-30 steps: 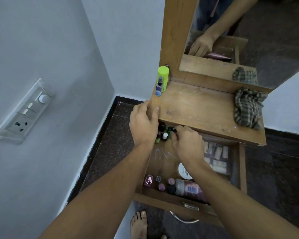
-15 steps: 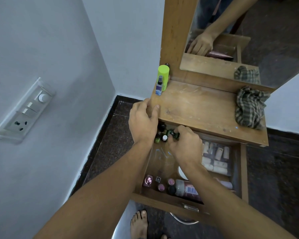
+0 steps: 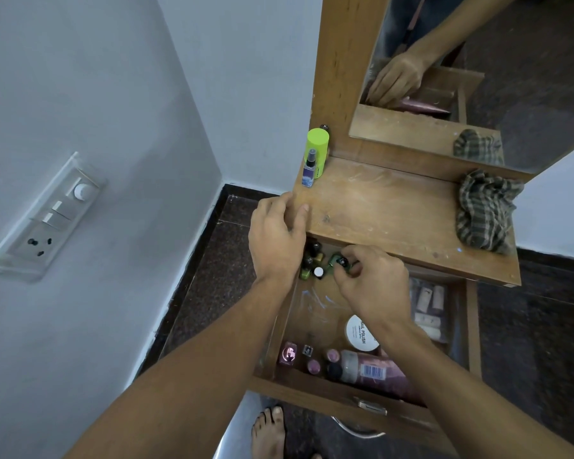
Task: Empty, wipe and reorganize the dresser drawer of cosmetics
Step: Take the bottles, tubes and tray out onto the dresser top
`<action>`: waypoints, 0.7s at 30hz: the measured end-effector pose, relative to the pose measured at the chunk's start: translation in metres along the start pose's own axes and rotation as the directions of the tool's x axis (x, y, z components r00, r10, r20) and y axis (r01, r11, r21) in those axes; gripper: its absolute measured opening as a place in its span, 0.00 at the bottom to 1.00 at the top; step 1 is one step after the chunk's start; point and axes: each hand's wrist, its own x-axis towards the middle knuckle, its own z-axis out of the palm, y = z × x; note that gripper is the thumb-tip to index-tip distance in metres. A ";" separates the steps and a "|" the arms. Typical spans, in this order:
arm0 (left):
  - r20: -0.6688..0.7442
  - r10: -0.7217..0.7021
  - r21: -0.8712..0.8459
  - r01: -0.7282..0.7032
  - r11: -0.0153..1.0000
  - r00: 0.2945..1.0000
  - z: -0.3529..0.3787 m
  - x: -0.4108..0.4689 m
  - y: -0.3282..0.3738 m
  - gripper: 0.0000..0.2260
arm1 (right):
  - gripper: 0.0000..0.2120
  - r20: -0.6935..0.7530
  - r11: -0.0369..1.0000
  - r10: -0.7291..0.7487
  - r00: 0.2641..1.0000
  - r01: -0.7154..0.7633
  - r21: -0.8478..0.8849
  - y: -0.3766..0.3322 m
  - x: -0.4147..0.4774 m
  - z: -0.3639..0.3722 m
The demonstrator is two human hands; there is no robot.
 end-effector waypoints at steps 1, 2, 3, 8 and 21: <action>0.004 0.009 0.006 -0.009 1.000 1.000 -0.001 0.000 0.000 0.18 | 0.09 0.000 1.000 -0.003 1.000 0.003 -0.003 -0.005 0.000 -0.010; 0.009 0.020 0.018 -0.020 1.000 1.000 -0.001 -0.001 0.000 0.17 | 0.08 -0.001 1.000 -0.012 1.000 0.012 -0.009 -0.011 0.002 -0.020; 0.016 0.032 0.034 -0.033 0.999 0.999 -0.001 -0.001 0.000 0.17 | 0.08 -0.005 1.000 -0.026 1.000 0.026 -0.011 -0.017 0.004 -0.032; 0.033 0.079 0.081 -0.082 0.993 0.996 -0.002 -0.003 0.002 0.18 | 0.09 -0.028 0.996 -0.087 0.996 0.087 0.018 -0.054 0.028 -0.086; -0.023 0.025 0.056 -0.024 0.998 0.999 0.005 0.011 0.011 0.27 | 0.10 0.025 0.995 -0.093 0.995 0.092 0.036 -0.102 0.116 -0.065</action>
